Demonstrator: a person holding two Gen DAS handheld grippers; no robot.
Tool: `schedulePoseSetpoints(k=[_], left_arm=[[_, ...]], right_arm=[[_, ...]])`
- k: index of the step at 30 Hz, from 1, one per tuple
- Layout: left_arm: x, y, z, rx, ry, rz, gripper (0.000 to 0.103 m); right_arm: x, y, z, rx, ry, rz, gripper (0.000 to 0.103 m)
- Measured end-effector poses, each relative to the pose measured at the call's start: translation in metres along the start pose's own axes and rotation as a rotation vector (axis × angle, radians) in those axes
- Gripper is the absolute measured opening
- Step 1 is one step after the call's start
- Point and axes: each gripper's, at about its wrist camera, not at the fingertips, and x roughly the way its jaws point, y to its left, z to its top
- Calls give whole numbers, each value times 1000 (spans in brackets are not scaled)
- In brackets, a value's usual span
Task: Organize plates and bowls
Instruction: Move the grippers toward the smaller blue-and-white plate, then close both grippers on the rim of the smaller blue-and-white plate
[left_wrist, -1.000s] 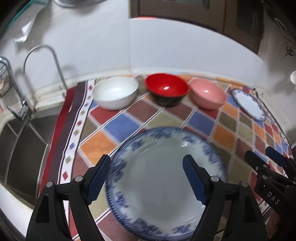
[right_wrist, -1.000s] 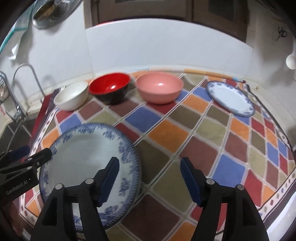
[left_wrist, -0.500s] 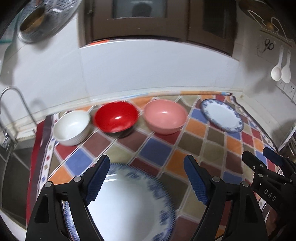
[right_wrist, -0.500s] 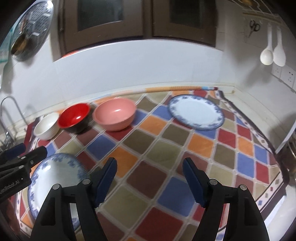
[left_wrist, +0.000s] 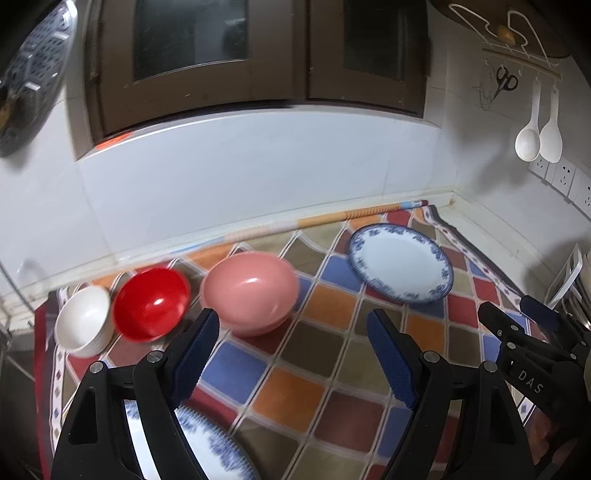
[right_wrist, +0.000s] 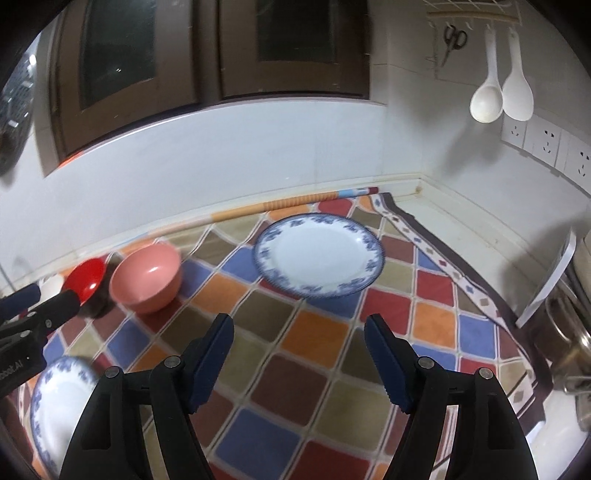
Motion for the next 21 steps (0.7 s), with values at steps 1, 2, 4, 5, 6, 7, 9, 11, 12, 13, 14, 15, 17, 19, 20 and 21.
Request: schedulePoseSetpoints(k=[1, 2, 4, 5, 6, 7, 9, 11, 12, 13, 14, 15, 17, 19, 20, 21], left_arm=[[4, -4, 4, 4, 0, -5, 82], [8, -7, 7, 6, 0, -8, 82], [18, -15, 14, 12, 4, -14, 82], [22, -18, 17, 15, 5, -17, 82], [27, -22, 20, 18, 8, -18, 82], [34, -25, 24, 22, 12, -19, 82], [44, -31, 29, 25, 19, -25, 82], [55, -37, 34, 30, 30, -31, 82], [61, -40, 36, 33, 34, -35, 82], [67, -43, 39, 35, 38, -38, 82], [73, -45, 41, 40, 41, -40, 82], [80, -49, 44, 44, 44, -40, 82], [93, -53, 48, 47, 50, -39, 82], [108, -59, 52, 51, 60, -37, 82], [116, -62, 54, 52, 66, -37, 82], [123, -66, 55, 54, 74, -37, 82]], right_arm=[[3, -6, 4, 7, -2, -4, 74], [6, -11, 8, 14, -4, -8, 74], [12, -20, 14, 25, -9, -16, 74], [16, -25, 18, 29, -12, -24, 74], [19, -29, 22, 33, -15, -31, 74], [21, -33, 25, 36, -17, -35, 74], [28, -41, 31, 42, -20, -45, 74], [36, -49, 38, 47, -26, -56, 74], [39, -52, 40, 47, -28, -62, 74], [44, -55, 43, 49, -30, -68, 74], [48, -58, 46, 53, -32, -73, 74], [53, -62, 48, 55, -32, -79, 74], [62, -68, 52, 62, -32, -87, 74], [74, -75, 55, 70, -24, -98, 74], [80, -79, 57, 76, -18, -101, 74], [85, -82, 58, 80, -13, -103, 74]])
